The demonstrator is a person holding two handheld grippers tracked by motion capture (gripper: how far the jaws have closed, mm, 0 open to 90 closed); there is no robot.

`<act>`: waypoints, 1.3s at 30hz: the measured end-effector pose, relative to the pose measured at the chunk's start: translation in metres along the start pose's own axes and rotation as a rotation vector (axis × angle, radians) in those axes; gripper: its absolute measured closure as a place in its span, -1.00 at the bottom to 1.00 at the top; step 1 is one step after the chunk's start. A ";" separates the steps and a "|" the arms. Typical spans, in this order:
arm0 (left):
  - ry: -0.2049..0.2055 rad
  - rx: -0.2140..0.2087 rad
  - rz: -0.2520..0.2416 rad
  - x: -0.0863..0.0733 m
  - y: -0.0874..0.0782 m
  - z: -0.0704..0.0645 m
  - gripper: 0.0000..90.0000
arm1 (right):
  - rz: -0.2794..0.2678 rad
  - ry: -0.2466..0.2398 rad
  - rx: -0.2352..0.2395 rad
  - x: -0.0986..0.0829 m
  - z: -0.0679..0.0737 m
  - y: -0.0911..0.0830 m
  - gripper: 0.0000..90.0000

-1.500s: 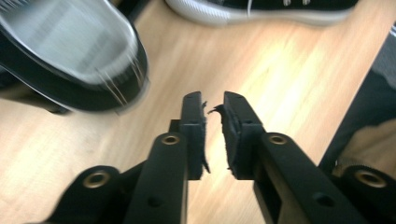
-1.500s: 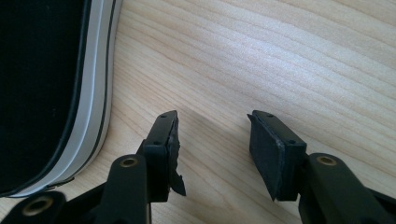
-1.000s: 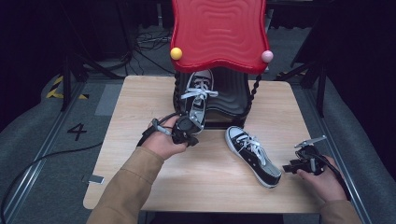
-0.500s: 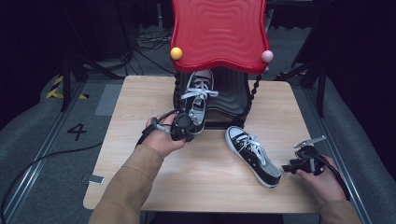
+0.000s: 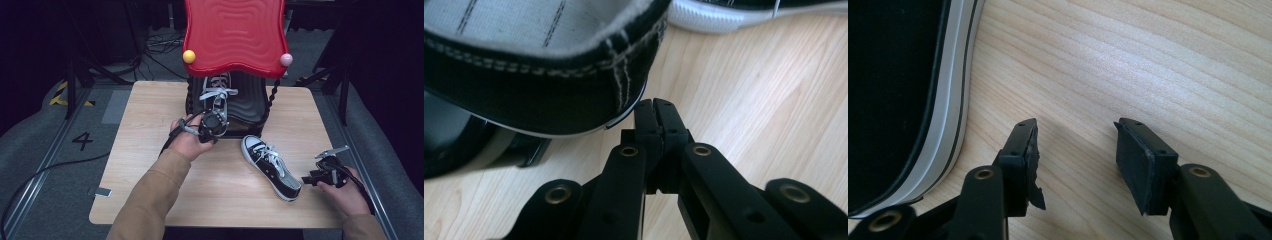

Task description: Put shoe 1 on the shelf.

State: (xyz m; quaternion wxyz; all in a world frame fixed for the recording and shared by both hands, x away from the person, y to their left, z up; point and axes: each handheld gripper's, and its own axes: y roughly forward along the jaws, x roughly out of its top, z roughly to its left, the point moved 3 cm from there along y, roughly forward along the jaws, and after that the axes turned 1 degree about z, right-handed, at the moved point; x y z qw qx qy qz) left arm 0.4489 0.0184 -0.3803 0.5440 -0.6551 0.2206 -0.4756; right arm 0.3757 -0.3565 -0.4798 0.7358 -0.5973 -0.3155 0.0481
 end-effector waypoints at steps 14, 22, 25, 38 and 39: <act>-0.097 0.066 -0.087 0.040 0.005 0.006 1.00 | -0.002 0.005 0.004 -0.003 -0.001 -0.001 0.16; -0.198 0.082 -0.101 0.037 0.005 0.019 1.00 | 0.002 0.002 0.000 -0.003 0.000 -0.001 0.16; -0.238 0.087 -0.107 0.038 0.005 0.024 1.00 | 0.002 -0.003 -0.003 -0.002 0.001 -0.001 0.16; -0.326 0.097 -0.111 0.039 0.010 0.041 1.00 | 0.000 -0.005 -0.004 -0.002 0.001 -0.001 0.16; -0.327 0.077 -0.127 0.038 0.011 0.042 1.00 | 0.000 -0.005 -0.004 -0.002 0.001 -0.001 0.16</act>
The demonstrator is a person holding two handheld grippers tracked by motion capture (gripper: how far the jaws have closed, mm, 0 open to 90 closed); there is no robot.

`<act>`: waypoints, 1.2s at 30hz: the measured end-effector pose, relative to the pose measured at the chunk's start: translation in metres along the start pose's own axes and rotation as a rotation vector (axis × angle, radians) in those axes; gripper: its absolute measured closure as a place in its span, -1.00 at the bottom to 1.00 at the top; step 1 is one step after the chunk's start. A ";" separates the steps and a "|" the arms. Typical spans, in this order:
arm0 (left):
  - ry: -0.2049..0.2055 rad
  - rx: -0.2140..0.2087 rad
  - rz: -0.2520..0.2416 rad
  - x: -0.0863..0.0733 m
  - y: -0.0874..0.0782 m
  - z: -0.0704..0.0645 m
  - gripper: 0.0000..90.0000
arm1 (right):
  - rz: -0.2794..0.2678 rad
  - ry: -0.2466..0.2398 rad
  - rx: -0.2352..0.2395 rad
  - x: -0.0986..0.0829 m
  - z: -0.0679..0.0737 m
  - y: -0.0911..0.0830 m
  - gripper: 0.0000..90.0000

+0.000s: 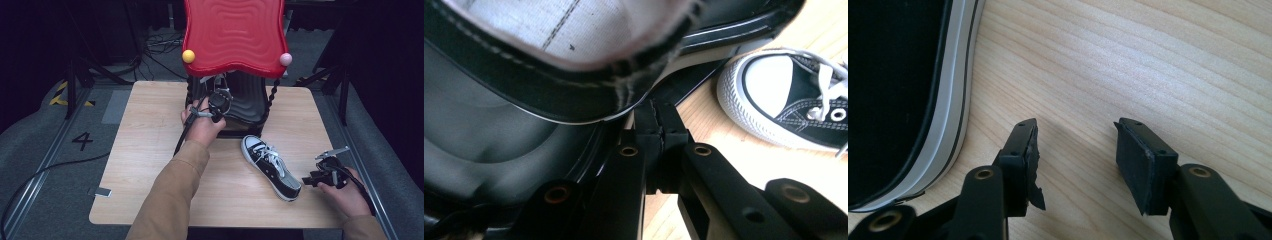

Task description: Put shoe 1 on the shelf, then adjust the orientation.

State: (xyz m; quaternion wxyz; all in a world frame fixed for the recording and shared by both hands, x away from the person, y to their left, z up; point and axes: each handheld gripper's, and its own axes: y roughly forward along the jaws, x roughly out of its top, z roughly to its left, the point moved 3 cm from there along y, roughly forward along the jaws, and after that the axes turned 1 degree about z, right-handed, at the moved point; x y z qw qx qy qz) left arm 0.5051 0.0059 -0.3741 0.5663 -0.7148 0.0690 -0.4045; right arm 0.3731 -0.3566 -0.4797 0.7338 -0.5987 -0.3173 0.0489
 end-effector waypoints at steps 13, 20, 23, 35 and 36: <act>-0.017 -0.006 0.001 0.008 0.004 -0.002 1.00 | 0.004 -0.005 -0.006 0.000 0.001 0.000 0.16; -0.033 0.031 -0.026 0.008 0.009 0.000 1.00 | 0.006 -0.006 -0.003 0.000 0.000 0.000 0.16; 0.000 -0.012 -0.076 0.012 0.003 -0.005 0.84 | 0.005 -0.002 -0.005 0.000 -0.002 -0.001 0.16; 0.074 -0.068 -0.051 -0.022 -0.032 -0.022 0.39 | 0.000 -0.037 -0.006 0.006 0.010 -0.019 0.30; 0.074 -0.075 -0.047 -0.026 -0.034 -0.023 0.34 | 0.002 -0.040 -0.003 0.006 0.011 -0.022 0.33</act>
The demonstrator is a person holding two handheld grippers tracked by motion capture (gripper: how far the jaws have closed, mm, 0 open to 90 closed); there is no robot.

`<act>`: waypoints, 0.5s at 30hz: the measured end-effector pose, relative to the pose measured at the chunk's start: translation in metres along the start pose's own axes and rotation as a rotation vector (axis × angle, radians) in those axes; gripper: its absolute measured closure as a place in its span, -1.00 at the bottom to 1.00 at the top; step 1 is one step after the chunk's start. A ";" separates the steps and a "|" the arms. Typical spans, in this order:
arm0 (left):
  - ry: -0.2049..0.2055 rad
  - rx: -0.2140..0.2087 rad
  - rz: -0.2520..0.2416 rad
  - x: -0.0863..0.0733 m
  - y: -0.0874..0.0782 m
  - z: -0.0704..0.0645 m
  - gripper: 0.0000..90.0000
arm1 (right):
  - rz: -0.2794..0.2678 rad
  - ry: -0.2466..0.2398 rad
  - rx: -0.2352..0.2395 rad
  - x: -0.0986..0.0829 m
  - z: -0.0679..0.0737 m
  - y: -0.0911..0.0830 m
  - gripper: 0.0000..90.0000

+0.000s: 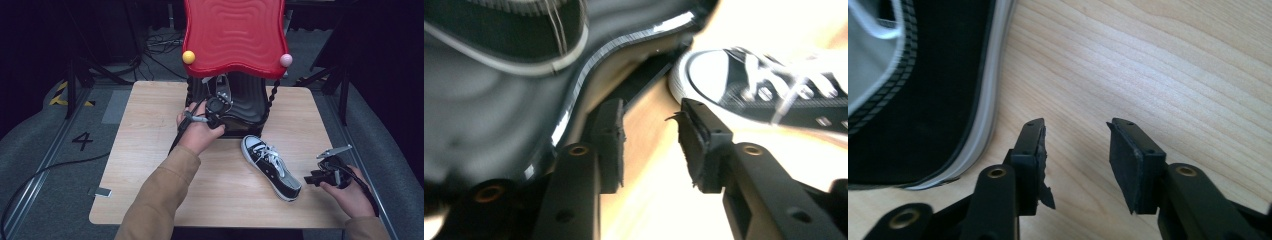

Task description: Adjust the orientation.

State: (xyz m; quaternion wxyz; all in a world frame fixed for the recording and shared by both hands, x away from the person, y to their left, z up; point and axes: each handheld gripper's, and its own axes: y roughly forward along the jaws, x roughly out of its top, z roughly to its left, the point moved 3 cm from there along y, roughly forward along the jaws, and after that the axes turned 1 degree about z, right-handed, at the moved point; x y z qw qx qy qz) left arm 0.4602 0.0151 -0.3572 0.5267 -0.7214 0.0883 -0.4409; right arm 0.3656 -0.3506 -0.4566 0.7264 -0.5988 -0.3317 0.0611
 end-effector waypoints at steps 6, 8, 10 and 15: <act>0.012 -0.033 -0.009 -0.035 -0.018 -0.009 0.21 | -0.003 0.001 0.017 0.004 0.008 -0.017 0.42; 0.005 -0.045 0.007 -0.048 -0.021 -0.008 0.21 | -0.002 -0.011 0.024 0.006 0.012 -0.025 0.43; -0.001 -0.051 0.011 -0.057 -0.021 -0.005 0.20 | 0.004 -0.016 0.026 0.009 0.017 -0.033 0.43; -0.034 -0.093 0.014 -0.078 -0.025 0.000 0.17 | -0.015 -0.043 0.029 0.027 0.031 -0.051 0.44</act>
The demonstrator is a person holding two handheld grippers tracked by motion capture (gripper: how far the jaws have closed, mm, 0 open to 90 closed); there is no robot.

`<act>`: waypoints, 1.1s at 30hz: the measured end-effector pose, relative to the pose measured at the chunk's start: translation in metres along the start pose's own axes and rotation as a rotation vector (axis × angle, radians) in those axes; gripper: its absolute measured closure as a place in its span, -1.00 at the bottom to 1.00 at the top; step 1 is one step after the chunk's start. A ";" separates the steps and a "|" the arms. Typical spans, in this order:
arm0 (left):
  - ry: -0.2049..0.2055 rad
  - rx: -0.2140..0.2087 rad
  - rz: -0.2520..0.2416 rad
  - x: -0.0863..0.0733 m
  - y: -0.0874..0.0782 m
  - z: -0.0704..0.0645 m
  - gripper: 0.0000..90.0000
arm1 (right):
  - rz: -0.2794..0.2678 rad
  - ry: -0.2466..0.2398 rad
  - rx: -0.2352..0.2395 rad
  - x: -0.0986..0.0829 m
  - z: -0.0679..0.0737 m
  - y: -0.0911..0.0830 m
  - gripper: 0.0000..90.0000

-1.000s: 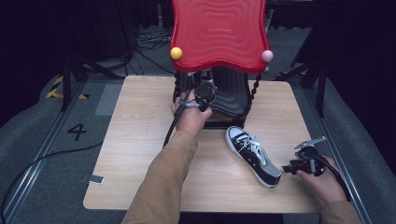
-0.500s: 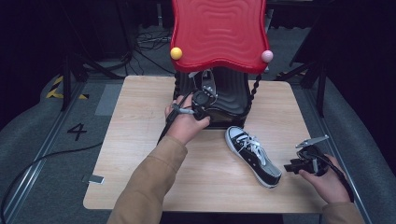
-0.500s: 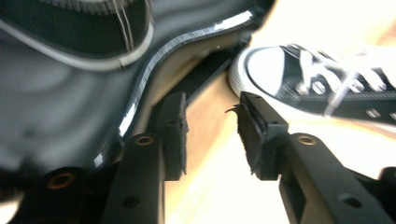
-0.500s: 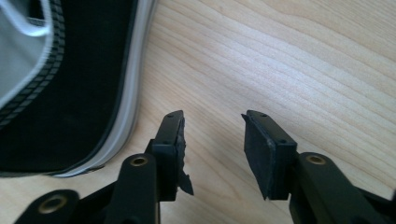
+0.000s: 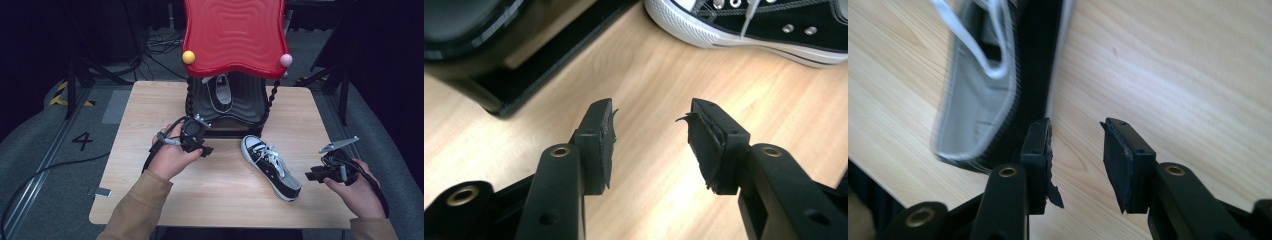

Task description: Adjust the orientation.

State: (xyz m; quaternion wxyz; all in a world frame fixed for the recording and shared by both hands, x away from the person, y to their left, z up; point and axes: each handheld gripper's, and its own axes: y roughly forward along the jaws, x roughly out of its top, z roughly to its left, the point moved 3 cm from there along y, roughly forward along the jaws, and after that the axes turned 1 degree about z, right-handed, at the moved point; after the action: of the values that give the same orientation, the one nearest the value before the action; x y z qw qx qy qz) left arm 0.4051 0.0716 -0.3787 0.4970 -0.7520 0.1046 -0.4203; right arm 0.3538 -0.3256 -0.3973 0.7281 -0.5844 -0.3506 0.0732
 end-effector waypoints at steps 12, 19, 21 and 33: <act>-0.066 -0.009 -0.011 -0.036 -0.012 0.007 0.04 | 0.044 -0.103 0.042 0.016 0.034 0.013 0.40; -0.092 -0.002 -0.013 -0.049 -0.018 0.015 0.03 | 0.110 -0.136 0.042 0.010 0.041 0.030 0.40; -0.097 -0.004 -0.015 -0.050 -0.018 0.016 0.03 | 0.116 -0.152 0.023 0.011 0.042 0.036 0.38; -0.095 -0.015 -0.010 -0.051 -0.015 0.016 0.02 | 0.066 -0.206 0.082 0.015 0.057 0.020 0.47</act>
State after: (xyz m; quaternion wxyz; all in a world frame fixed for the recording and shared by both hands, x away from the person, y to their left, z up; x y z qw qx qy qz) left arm 0.3815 0.1181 -0.3957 0.4936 -0.7752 0.0804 -0.3859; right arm 0.3369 -0.2666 -0.4047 0.7085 -0.5549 -0.4011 0.1710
